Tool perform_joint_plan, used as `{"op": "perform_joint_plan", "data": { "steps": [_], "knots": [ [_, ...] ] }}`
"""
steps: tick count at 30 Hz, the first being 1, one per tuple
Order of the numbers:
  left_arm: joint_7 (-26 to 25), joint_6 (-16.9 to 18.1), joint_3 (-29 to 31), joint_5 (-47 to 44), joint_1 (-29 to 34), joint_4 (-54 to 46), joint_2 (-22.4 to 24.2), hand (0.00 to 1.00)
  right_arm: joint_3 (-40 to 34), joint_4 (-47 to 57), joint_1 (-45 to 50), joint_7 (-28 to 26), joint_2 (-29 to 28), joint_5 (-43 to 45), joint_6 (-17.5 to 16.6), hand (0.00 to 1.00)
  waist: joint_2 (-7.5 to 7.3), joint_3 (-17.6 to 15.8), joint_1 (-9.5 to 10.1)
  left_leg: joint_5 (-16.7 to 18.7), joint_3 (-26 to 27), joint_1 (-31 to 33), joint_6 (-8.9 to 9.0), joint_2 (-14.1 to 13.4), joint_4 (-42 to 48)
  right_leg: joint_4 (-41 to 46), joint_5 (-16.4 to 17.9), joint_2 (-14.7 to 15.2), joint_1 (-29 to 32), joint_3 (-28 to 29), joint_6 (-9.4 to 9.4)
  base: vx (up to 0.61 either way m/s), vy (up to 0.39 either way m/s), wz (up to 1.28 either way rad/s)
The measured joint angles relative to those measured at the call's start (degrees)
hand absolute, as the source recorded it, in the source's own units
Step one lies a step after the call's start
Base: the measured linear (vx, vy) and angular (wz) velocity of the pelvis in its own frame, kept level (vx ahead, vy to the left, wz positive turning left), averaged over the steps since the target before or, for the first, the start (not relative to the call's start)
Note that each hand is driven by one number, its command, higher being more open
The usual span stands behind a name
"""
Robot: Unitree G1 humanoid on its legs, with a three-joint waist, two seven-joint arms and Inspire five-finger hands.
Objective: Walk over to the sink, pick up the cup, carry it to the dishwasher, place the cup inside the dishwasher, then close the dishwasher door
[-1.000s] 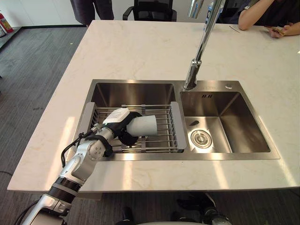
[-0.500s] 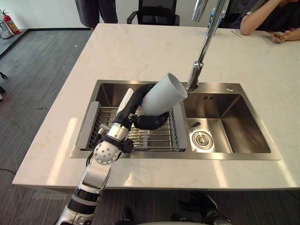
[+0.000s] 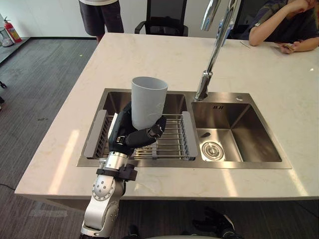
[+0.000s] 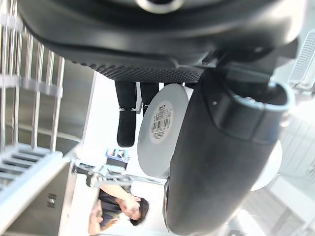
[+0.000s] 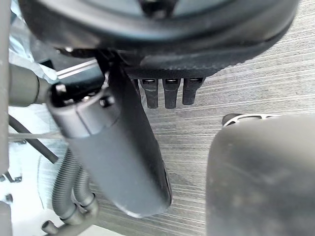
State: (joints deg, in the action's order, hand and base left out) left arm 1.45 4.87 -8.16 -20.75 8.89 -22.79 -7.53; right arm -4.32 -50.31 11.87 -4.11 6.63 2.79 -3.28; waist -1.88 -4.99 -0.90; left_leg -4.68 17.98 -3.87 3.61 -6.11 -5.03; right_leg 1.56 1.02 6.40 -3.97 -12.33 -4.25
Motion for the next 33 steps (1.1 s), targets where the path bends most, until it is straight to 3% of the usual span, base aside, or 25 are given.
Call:
{"op": "perform_joint_plan", "data": {
  "steps": [4,7,8,9,10,11,12,14,15,16,18,19,20,21,22,23,25,27,28,29,30,33],
  "knots": [
    [0.09,1.16,-0.12,-0.16,0.93,-0.38,0.27,0.30,-0.18,0.26,-0.63,0.82,-0.04,-0.05,-0.03,0.90,-0.34,-0.28,0.15,1.49,2.04,1.88,-0.86,0.13,3.23,3.53,0.00,1.00,3.48,2.12,-0.07,-0.10,0.067,-0.30],
    [-0.29,1.16,-0.02,-0.14,0.95,-1.23,0.82,0.30,-0.31,3.58,-0.43,1.83,0.43,-0.09,0.18,0.90,-1.01,-1.09,0.01,4.17,1.80,5.50,-2.90,0.69,9.32,11.01,-0.08,2.93,8.63,0.72,-0.33,-0.16,0.075,-0.19],
    [-0.29,1.19,-0.05,-0.10,0.91,-2.45,1.03,0.30,-0.56,5.05,-0.55,2.17,0.61,-0.09,0.12,0.90,-0.53,-0.93,0.07,4.72,1.86,7.19,-4.36,0.45,10.27,9.28,-1.26,3.11,8.40,0.12,-2.41,-0.20,0.066,-0.12],
    [-0.19,1.90,0.28,0.00,0.82,-3.26,1.42,0.30,-0.55,5.62,-1.18,2.26,0.47,-0.10,0.24,0.90,-0.79,-1.64,0.18,4.36,2.31,7.71,-5.52,0.48,10.89,20.31,5.49,3.76,9.82,-0.62,-1.74,-0.19,0.054,0.04],
    [-0.27,2.10,0.34,-0.01,1.01,-3.39,1.45,0.30,-0.36,5.86,-1.03,2.27,0.49,-0.10,0.23,0.90,-0.80,-1.64,0.25,4.17,2.01,8.04,-5.82,0.51,11.19,26.08,8.45,3.66,9.79,-0.69,-2.13,-0.16,0.009,0.14],
    [-0.36,2.16,0.90,0.00,1.74,-4.06,1.43,0.30,-0.17,5.90,-1.10,2.15,0.48,-0.10,0.16,0.90,-0.82,-1.66,1.11,3.72,1.63,8.67,-6.47,0.72,11.43,32.31,12.07,2.72,8.02,-0.62,-3.68,-0.16,-0.031,0.15],
    [-0.97,2.37,1.52,0.02,2.46,-5.01,1.48,0.30,0.22,5.92,-1.49,2.21,0.49,-0.10,0.02,0.90,-1.29,-1.32,2.24,3.11,1.57,10.09,-7.07,1.16,11.87,32.71,13.79,1.36,5.36,-0.83,-4.41,-0.21,-0.056,0.08],
    [-1.97,3.00,2.81,0.04,3.08,-6.24,1.86,0.30,0.38,5.85,-3.01,2.61,0.76,-0.09,-0.24,0.90,-2.07,-0.91,3.64,1.96,1.75,13.49,-7.30,1.84,13.08,24.69,16.12,0.21,2.40,-1.18,-1.44,-0.20,-0.051,-0.02],
    [-2.54,3.30,3.64,0.05,3.09,-6.89,2.26,0.30,0.39,5.65,-4.72,3.20,1.22,-0.06,-0.32,0.90,-1.50,-1.31,4.67,-0.06,2.03,16.42,-6.79,1.93,13.81,16.97,17.15,-1.04,1.32,-1.25,0.45,-0.25,-0.043,0.16],
    [-2.76,3.23,3.63,0.06,3.46,-6.43,4.11,0.30,0.40,5.10,-6.91,4.01,2.63,0.06,-0.43,0.90,2.63,-3.80,4.65,-2.15,-0.02,17.45,-6.38,-0.16,13.78,11.39,13.36,-4.52,-0.63,-2.63,2.44,-0.27,-0.039,0.26],
    [-3.07,3.25,3.14,0.03,4.45,-6.37,4.65,0.30,0.46,4.73,-7.18,4.31,2.70,0.17,-0.45,0.90,4.14,-4.52,4.68,-3.67,-1.29,17.37,-5.64,-1.19,13.16,9.11,11.22,-6.35,-2.11,-3.62,3.04,-0.31,-0.029,0.33],
    [-3.12,3.27,2.76,0.02,5.27,-6.63,4.88,0.30,0.75,4.71,-6.92,4.31,2.71,0.33,-0.56,0.90,4.68,-4.70,4.57,-5.31,-2.32,16.87,-4.17,-1.67,11.34,9.50,10.69,-7.32,-2.24,-4.81,3.55,-0.33,-0.025,0.43],
    [-3.14,3.37,2.29,0.01,5.61,-6.90,4.64,0.30,0.66,4.72,-6.73,4.37,2.67,0.38,-0.81,0.90,4.60,-4.68,4.38,-5.19,-3.22,16.83,-1.92,-1.49,9.93,9.51,10.38,-7.39,-1.94,-6.11,4.09,-0.32,-0.008,0.75],
    [-3.17,3.41,1.28,-0.05,5.55,-7.03,3.93,0.30,-0.42,4.76,-6.03,4.66,2.61,0.41,-1.09,0.90,3.58,-5.10,4.02,-0.66,-2.42,18.67,-0.72,-1.28,12.69,8.79,9.50,-6.37,-1.61,-8.78,5.57,-0.25,0.003,0.77],
    [-3.06,3.41,0.59,-0.09,5.55,-7.16,3.66,0.30,-1.24,4.75,-5.75,4.92,2.61,0.42,-1.10,0.90,2.88,-5.52,3.53,0.77,-1.77,19.82,-2.90,-1.25,16.24,8.82,9.30,-5.55,-1.27,-9.91,6.01,-0.35,-0.001,0.95],
    [-2.55,3.40,-0.62,-0.10,5.61,-7.19,3.12,0.30,-2.35,4.73,-5.01,5.73,2.86,0.42,-1.08,0.90,2.41,-5.62,3.05,3.91,-0.72,20.77,-6.50,-0.97,25.12,8.91,8.72,-3.53,-0.45,-11.66,6.97,-0.27,0.003,0.75],
    [-2.29,3.43,-1.40,-0.16,5.58,-7.19,3.25,0.30,-3.05,4.83,-4.22,6.11,3.52,0.38,-1.08,0.90,2.28,-5.34,2.22,8.38,-0.76,19.21,-5.65,-1.62,33.18,8.81,7.51,-2.10,0.11,-13.26,6.43,-0.19,0.043,0.61],
    [-1.77,3.47,-3.32,-0.64,5.45,-6.79,3.96,0.30,-3.92,4.98,-3.23,6.60,3.72,0.39,-1.08,0.90,4.00,-3.38,0.83,14.29,-2.88,12.01,-1.94,-3.07,34.80,8.36,5.85,-0.99,1.18,-15.18,5.37,-0.15,0.153,0.53],
    [-1.66,3.47,-4.02,-0.64,5.30,-6.66,4.27,0.30,-4.25,5.22,-2.93,6.66,3.83,0.37,-1.08,0.90,4.68,-2.70,0.60,14.51,-3.81,9.79,-1.01,-3.19,31.97,8.42,5.39,-1.02,1.70,-15.71,5.07,-0.10,0.210,0.50],
    [-1.30,3.48,-5.40,-0.61,4.63,-6.45,4.61,0.30,-4.47,6.20,-2.33,6.68,3.82,0.34,-1.08,0.90,6.17,-1.45,0.18,14.36,-5.85,5.25,1.34,-2.89,21.90,8.68,4.70,-0.98,3.53,-16.77,4.30,-0.09,0.237,0.48],
    [-1.14,3.51,-6.18,-0.61,2.99,-5.95,4.37,0.30,-5.22,6.39,-2.95,6.60,3.26,0.30,-1.07,0.90,7.43,-0.55,-0.09,14.06,-6.79,3.91,0.50,-2.21,15.12,9.81,4.27,-0.50,5.93,-17.53,3.65,-0.10,0.248,0.38],
    [-1.42,3.57,-5.77,-0.61,1.45,-1.90,1.97,0.30,-5.09,6.53,-3.16,6.00,0.01,0.31,-0.86,0.90,4.79,-0.27,0.19,12.01,-6.09,3.04,-0.58,0.75,13.15,10.74,3.06,2.40,6.62,-16.53,2.29,-0.10,0.174,0.03]
  ]
}}
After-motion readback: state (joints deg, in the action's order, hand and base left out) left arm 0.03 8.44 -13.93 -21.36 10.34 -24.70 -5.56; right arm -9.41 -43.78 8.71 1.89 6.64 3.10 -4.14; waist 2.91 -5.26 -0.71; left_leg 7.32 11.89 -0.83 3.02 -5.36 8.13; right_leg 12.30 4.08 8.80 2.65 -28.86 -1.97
